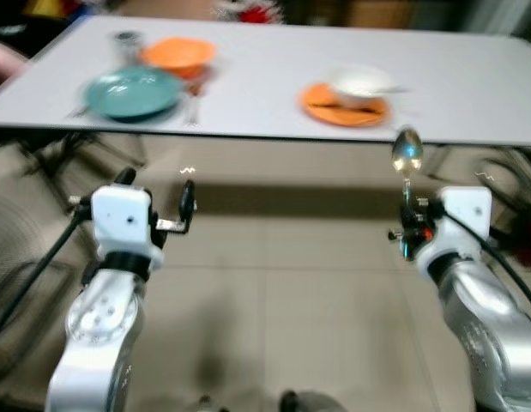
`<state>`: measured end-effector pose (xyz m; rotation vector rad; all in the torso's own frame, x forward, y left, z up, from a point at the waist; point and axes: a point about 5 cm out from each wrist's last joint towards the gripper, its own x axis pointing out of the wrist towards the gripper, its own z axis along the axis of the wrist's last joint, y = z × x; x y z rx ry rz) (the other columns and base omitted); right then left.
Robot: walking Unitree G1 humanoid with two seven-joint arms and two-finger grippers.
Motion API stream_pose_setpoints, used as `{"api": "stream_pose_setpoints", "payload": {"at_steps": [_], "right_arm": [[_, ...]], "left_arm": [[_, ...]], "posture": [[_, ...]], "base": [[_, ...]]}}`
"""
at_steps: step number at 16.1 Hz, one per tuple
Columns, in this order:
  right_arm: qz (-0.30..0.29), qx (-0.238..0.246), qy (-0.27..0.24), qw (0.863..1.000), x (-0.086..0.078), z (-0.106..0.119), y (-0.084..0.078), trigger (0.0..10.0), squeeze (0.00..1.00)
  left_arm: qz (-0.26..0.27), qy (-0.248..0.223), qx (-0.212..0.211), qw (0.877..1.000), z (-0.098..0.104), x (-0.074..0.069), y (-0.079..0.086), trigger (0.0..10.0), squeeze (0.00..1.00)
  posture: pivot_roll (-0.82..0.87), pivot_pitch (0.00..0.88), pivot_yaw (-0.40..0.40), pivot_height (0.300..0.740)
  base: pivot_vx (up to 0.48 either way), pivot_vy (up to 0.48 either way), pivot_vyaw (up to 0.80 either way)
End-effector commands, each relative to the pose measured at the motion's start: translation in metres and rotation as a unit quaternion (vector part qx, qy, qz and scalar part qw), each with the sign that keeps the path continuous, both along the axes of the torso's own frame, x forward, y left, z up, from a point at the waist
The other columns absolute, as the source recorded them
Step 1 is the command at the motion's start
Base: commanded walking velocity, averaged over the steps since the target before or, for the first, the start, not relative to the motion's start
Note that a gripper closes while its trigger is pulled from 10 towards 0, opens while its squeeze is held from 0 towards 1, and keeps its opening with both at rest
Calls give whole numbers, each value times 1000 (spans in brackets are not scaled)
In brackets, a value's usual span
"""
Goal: Setting the table
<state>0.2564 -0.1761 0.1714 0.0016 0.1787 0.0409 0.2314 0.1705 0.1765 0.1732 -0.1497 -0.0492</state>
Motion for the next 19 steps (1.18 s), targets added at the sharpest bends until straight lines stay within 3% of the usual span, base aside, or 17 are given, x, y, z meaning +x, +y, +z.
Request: {"api": "stream_pose_setpoints", "payload": {"at_steps": [1,5,10,19], "right_arm": [[2,2,2,1000,3,3,-1,10000,0],[49,-7,19,999,13,4,8,10000,0],[128,2,11,992,24,16,24,10000,0],[159,-4,15,987,28,21,30,10000,0]], "left_arm": [[-16,-6,1,1000,2,-2,-5,10000,0],[-22,-6,4,1000,3,-2,-8,10000,0],[-14,-11,6,1000,7,-2,-4,10000,0],[-9,-9,6,1000,7,-2,-2,10000,0]], "posture": [[-30,74,-2,740],[-25,75,2,740],[-24,76,4,740],[-19,67,-1,740]], "base": [[274,0,-788],[281,0,-788],[291,0,0],[340,0,0]]}}
